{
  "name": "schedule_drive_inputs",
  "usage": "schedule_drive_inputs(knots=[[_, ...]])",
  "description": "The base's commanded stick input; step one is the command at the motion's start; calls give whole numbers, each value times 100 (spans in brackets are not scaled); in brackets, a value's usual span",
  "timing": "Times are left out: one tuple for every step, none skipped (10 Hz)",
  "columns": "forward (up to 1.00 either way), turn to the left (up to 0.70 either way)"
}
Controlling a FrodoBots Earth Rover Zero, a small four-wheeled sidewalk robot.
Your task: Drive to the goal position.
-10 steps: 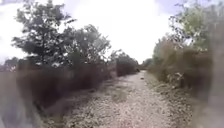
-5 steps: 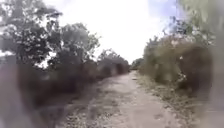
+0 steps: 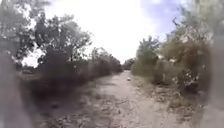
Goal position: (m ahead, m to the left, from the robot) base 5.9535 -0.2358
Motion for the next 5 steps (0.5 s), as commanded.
schedule_drive_inputs(knots=[[100, 0], [100, 0], [100, -12], [100, -31], [100, -4]])
